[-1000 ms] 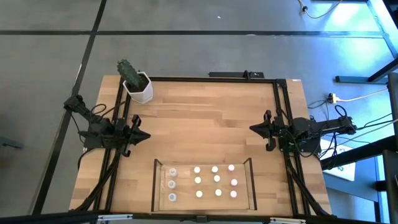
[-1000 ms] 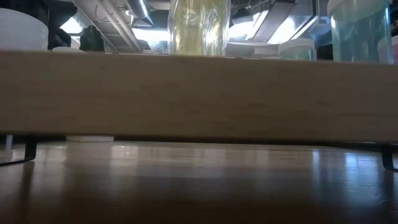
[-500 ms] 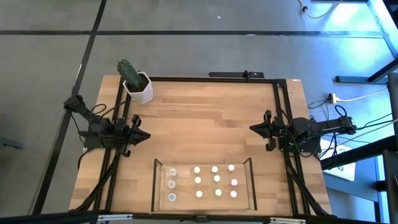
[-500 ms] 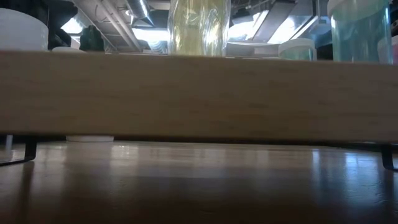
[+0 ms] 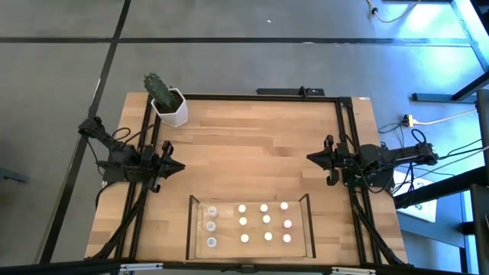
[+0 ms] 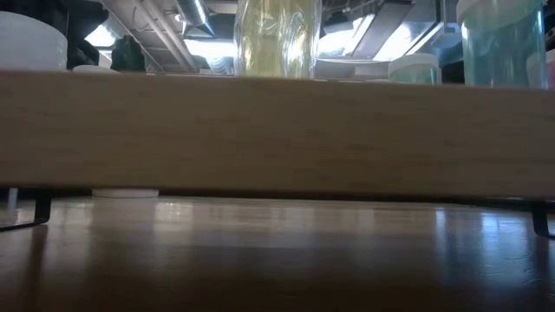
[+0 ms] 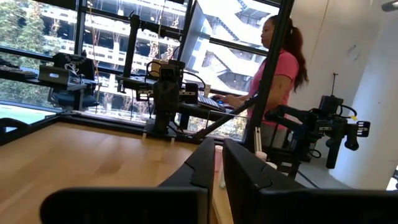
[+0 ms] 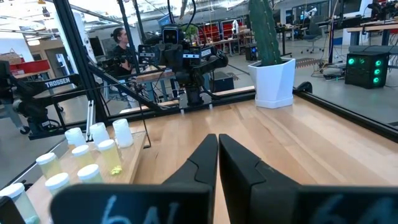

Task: Pick and place medicine bottles onto shelf by color
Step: Return to Home Position

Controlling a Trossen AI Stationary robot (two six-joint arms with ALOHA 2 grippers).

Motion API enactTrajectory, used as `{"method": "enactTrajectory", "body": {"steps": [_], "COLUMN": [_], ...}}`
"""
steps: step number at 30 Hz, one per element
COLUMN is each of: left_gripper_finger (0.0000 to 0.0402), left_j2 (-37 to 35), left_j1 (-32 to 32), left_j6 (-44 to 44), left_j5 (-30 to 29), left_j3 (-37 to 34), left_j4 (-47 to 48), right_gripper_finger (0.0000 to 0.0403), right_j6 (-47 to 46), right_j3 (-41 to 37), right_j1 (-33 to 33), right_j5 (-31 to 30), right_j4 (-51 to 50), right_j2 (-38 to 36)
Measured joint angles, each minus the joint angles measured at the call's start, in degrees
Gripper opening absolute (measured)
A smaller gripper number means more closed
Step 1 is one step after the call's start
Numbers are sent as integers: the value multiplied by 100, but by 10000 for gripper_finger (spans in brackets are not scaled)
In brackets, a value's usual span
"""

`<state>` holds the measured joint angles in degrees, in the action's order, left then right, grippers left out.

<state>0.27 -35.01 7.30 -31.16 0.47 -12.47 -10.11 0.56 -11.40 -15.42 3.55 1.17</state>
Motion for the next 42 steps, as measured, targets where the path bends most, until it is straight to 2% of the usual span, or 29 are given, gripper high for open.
{"method": "enactTrajectory", "body": {"steps": [14, 31, 42], "left_gripper_finger": [10, 35, 22], "left_j2": [0, 2, 2], "left_j1": [-1, 1, -1], "left_j6": [-1, 1, -1], "left_j5": [0, 0, 1], "left_j3": [0, 0, 0], "left_j4": [0, 0, 0], "right_gripper_finger": [19, 19, 19], "right_j6": [3, -5, -3], "right_j3": [0, 0, 0], "right_j1": [0, 1, 2], "right_j5": [0, 0, 0], "right_j4": [0, -2, -2], "right_j2": [-2, 0, -2]}}
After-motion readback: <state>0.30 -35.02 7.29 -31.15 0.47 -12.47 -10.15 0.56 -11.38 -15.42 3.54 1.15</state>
